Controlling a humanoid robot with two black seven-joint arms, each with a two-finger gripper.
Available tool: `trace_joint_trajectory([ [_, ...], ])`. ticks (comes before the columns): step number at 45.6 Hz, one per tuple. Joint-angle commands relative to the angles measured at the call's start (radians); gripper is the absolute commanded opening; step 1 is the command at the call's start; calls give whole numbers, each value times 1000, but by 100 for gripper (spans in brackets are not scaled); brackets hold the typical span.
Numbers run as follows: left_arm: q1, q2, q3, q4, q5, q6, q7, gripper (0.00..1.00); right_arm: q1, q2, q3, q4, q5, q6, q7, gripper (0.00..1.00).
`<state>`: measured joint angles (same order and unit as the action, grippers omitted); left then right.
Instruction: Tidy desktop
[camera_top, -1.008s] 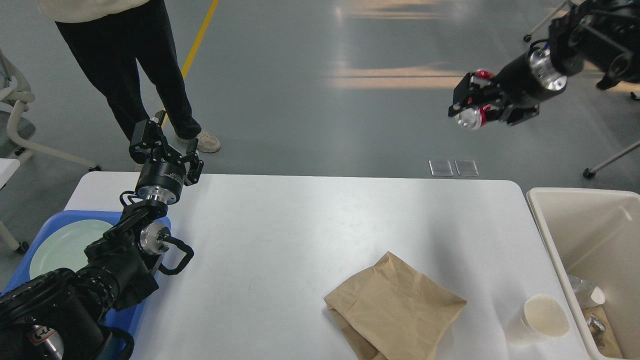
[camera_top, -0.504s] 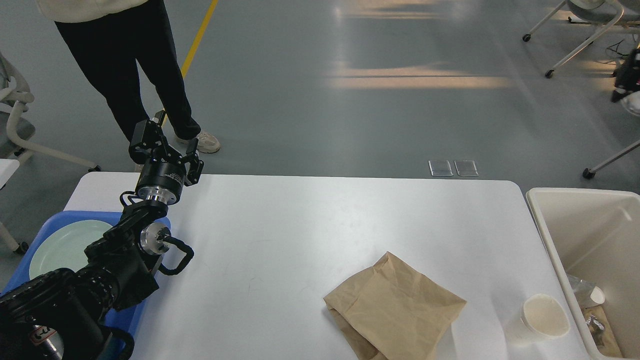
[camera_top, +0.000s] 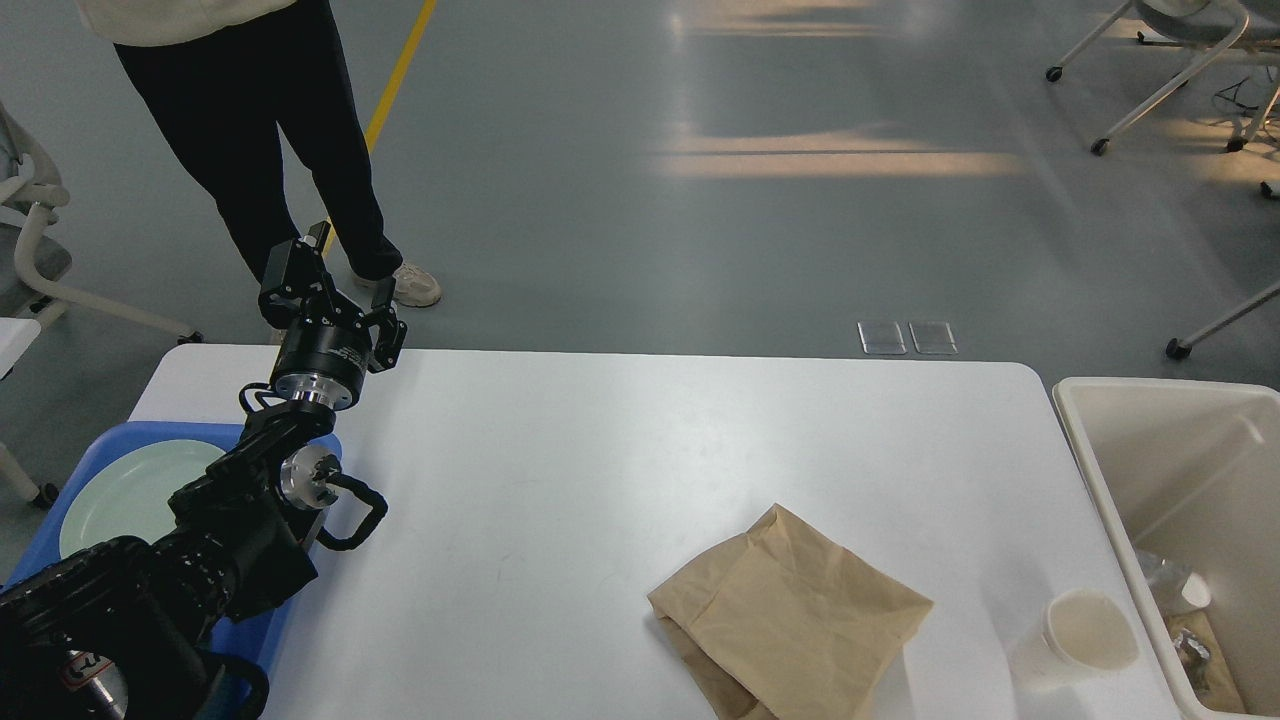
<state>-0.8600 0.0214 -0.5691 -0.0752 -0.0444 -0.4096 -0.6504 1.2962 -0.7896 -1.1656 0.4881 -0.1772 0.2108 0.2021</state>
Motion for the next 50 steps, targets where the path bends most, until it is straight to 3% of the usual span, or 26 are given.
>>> trace_joint_trajectory([
  [1, 1, 0, 0, 0, 0, 0, 0, 97, -187, 12, 141, -42, 73, -140, 7, 0],
  [18, -1, 0, 0, 0, 0, 0, 0, 97, -506, 162, 477, -227, 84, -189, 10, 2],
  [21, -1, 0, 0, 0, 0, 0, 0, 97, -526, 185, 481, -256, 84, -189, 10, 39],
  [23, -1, 0, 0, 0, 0, 0, 0, 97, -529, 194, 481, -272, 85, -189, 10, 55],
  [35, -1, 0, 0, 0, 0, 0, 0, 97, -531, 193, 474, -273, 85, -186, 10, 97],
  [45, 1, 0, 0, 0, 0, 1, 0, 97, -511, 184, 457, -229, 79, -154, 8, 100],
  [50, -1, 0, 0, 0, 0, 0, 0, 97, -424, 119, 384, -132, 70, -71, 8, 100],
])
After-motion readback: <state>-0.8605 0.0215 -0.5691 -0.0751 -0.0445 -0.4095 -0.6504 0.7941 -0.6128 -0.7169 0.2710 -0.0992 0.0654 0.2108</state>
